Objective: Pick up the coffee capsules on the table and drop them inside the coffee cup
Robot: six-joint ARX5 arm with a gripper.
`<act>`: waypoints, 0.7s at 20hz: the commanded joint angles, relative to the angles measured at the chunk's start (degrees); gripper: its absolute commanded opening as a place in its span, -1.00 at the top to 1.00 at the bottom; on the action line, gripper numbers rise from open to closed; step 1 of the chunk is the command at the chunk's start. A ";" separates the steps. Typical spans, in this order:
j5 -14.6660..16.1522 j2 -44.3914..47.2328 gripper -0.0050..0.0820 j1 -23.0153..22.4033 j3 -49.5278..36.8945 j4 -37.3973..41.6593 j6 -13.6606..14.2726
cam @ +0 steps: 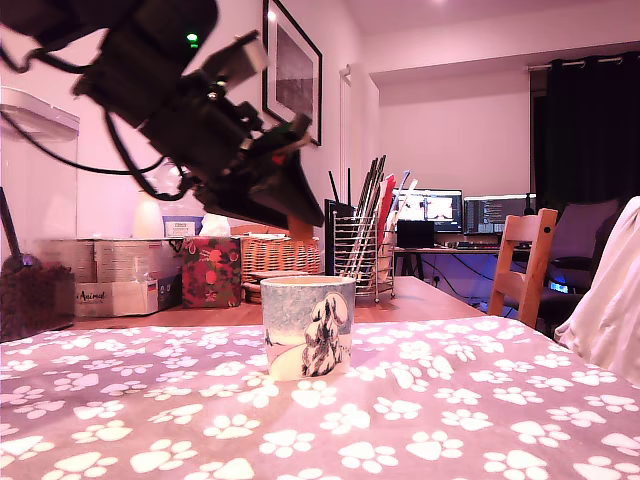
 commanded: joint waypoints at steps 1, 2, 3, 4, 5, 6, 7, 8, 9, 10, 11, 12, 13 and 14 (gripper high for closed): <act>0.09 3.39 0.28 -0.22 0.59 -1.73 0.35; 0.07 4.11 0.28 -0.31 1.14 -2.51 0.59; 0.04 4.63 0.28 -0.48 1.62 -3.43 1.14; 0.04 5.03 0.28 -0.59 1.97 -4.26 1.40; 0.02 5.07 0.28 -0.59 2.05 -4.92 1.40; 0.02 5.07 0.28 -0.57 2.05 -5.33 1.40; 0.04 5.07 0.28 -0.59 2.10 -5.73 1.40; 0.04 5.07 0.28 -0.59 2.14 -6.10 1.40; 0.04 5.07 0.28 -0.57 2.14 -6.34 1.40; 0.04 5.07 0.28 -0.59 2.14 -6.45 1.40; 0.04 5.07 0.28 -0.59 2.16 -6.38 1.38; 0.07 5.07 0.28 -0.59 2.21 -6.29 1.40; 0.07 5.07 0.28 -0.59 2.21 -6.23 1.38; 0.07 5.07 0.28 -0.59 2.21 -6.23 1.38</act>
